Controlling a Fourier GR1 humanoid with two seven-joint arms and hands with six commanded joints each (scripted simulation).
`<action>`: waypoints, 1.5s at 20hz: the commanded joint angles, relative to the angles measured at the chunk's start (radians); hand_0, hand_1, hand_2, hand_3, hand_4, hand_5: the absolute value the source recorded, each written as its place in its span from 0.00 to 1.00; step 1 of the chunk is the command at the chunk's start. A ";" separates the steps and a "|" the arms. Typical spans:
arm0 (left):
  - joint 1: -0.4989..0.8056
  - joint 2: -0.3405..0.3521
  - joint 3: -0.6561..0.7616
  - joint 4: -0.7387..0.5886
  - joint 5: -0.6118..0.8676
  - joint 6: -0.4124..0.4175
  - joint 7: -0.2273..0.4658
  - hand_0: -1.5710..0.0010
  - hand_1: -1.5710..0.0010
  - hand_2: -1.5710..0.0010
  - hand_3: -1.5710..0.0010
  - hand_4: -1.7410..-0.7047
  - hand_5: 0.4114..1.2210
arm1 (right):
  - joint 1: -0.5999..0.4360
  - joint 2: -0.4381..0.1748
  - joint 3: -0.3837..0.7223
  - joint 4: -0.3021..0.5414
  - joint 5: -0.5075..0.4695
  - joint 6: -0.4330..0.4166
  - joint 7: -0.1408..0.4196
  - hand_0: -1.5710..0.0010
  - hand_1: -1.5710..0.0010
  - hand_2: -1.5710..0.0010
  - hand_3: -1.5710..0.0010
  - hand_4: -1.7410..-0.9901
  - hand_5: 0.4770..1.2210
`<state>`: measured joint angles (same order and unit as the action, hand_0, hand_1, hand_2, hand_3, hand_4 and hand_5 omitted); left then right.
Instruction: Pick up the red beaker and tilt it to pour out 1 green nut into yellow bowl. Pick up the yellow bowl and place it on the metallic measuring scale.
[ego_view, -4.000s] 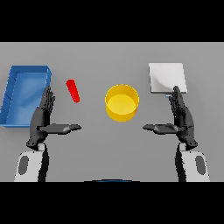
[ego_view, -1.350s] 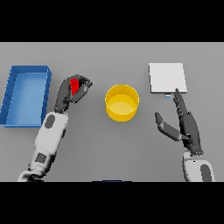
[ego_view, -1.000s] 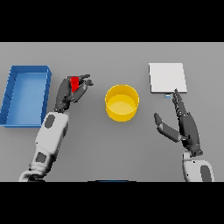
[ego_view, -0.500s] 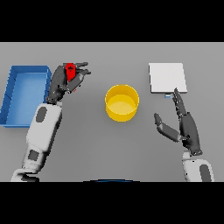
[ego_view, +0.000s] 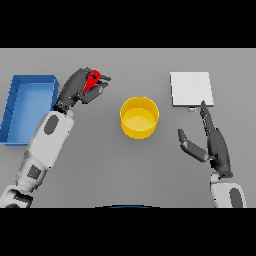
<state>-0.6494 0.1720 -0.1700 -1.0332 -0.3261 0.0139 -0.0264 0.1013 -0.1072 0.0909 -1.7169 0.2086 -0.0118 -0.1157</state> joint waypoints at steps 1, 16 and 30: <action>-0.026 0.009 -0.033 -0.006 -0.039 -0.014 0.043 0.00 0.00 0.00 0.00 0.00 0.88 | 0.004 -0.001 0.001 -0.002 -0.010 0.012 0.001 1.00 1.00 1.00 1.00 0.74 0.25; -0.309 0.096 -0.474 0.086 -0.529 -0.295 0.137 0.00 0.00 0.00 0.13 0.03 0.99 | 0.023 0.030 0.005 -0.017 -0.051 0.029 0.039 1.00 1.00 1.00 1.00 0.73 0.25; -0.525 0.084 -0.775 0.216 -0.806 -0.361 -0.087 0.00 0.00 0.00 0.02 0.00 1.00 | 0.020 0.046 0.006 -0.013 -0.014 -0.015 0.012 1.00 1.00 1.00 1.00 0.77 0.12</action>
<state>-1.1744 0.2565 -0.9451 -0.8176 -1.1319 -0.3480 -0.1140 0.1217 -0.0614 0.0970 -1.7297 0.1947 -0.0263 -0.1062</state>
